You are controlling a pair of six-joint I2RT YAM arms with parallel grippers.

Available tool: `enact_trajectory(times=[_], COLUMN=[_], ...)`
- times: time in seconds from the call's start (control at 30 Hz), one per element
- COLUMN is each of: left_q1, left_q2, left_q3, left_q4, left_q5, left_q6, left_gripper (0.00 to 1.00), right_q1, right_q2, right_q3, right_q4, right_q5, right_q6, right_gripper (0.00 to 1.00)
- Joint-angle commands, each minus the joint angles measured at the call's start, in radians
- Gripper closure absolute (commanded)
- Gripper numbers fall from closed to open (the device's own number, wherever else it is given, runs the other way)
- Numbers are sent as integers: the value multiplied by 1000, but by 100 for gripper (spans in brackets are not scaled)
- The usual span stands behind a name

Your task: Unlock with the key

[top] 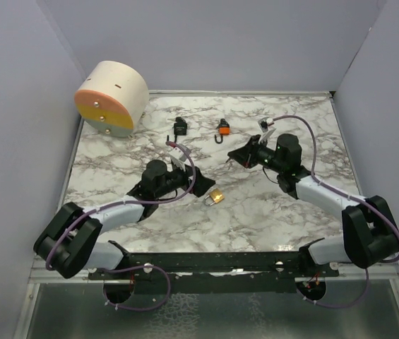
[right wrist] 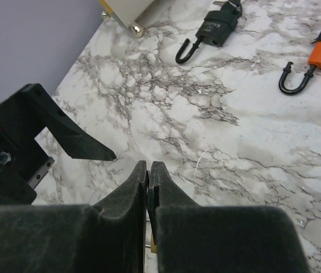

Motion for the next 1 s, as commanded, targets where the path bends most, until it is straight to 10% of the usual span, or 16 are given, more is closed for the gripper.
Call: enact_trajectory(times=[0.0, 0.97], left_q1=[-57, -372], left_q2=[81, 369], left_q3=[-6, 206], left_q4=[11, -298], left_q5=[-147, -602], left_q6=[-6, 292], left_gripper=[1, 7], right_q1=[-5, -18], right_q2=[-99, -281], right_q3=[-18, -89], right_q4=[-135, -256], right_q5=[121, 167], right_q6=[-47, -90], right_gripper=[99, 99])
